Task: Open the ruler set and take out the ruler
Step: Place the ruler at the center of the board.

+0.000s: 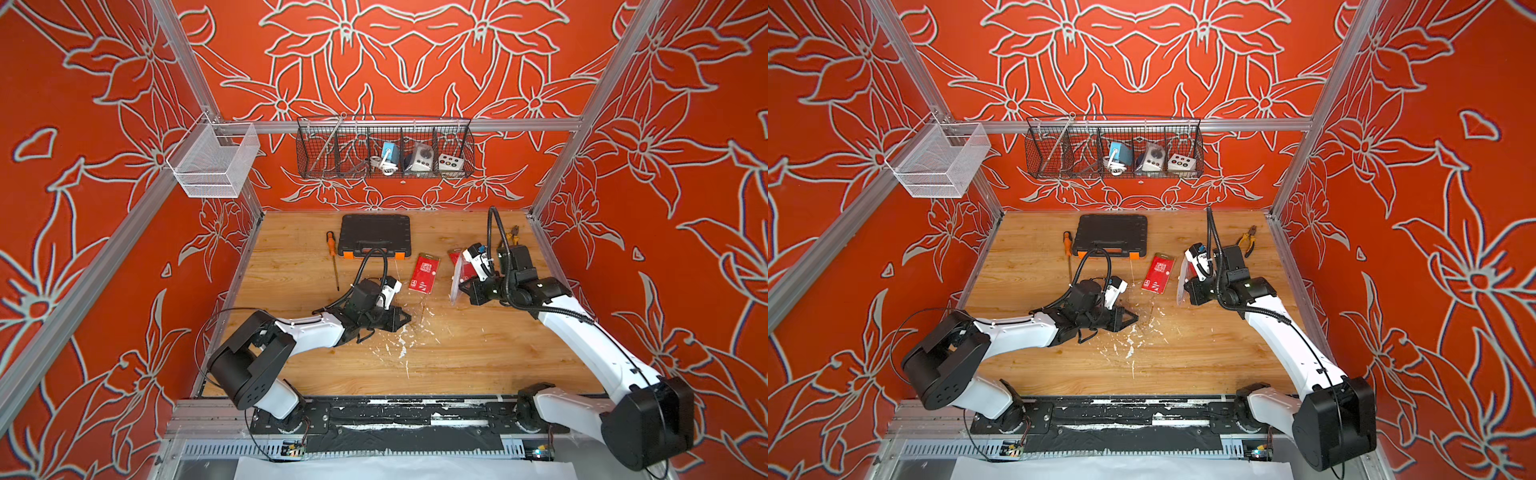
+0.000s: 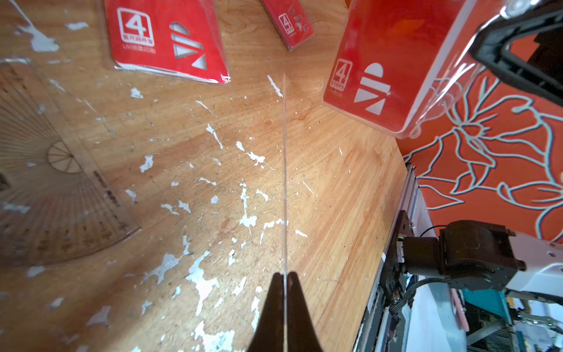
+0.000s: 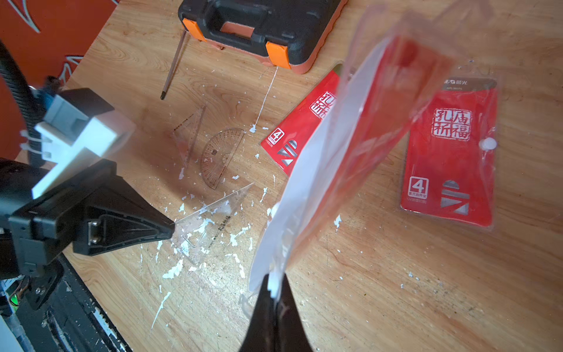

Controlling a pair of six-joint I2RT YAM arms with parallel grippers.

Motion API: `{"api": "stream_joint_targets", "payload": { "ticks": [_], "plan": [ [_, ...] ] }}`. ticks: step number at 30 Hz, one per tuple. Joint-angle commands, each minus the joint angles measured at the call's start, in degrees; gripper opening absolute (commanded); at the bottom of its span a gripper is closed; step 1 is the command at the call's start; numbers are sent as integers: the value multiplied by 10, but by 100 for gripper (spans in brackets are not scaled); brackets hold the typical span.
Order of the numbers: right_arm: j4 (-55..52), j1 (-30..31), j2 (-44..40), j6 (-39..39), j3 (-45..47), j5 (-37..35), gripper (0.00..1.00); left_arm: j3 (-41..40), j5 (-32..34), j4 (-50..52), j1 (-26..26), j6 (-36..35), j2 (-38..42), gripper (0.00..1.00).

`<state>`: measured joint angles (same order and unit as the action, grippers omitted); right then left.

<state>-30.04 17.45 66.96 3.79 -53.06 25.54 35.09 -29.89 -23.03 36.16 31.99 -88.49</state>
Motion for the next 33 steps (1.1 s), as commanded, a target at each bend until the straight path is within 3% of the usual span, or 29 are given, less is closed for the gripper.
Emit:
{"api": "stream_joint_targets", "payload": {
  "ticks": [1,8,18,26,33],
  "plan": [
    [-2,-4,-12,-1,9,-1,0,-8,-30,-62,-15,40,-31,0],
    [-1,-5,-14,-2,12,-1,0,-28,-87,-158,-50,102,-101,0],
    [-3,-7,-16,-4,11,-1,0,-34,-89,-183,-60,132,-139,4],
    [-5,-10,-15,-4,8,2,0,-40,-71,-168,-65,124,-134,14],
    [-3,-11,-13,-4,6,8,0,-19,-43,-114,-67,92,-79,24]
  ]
}}
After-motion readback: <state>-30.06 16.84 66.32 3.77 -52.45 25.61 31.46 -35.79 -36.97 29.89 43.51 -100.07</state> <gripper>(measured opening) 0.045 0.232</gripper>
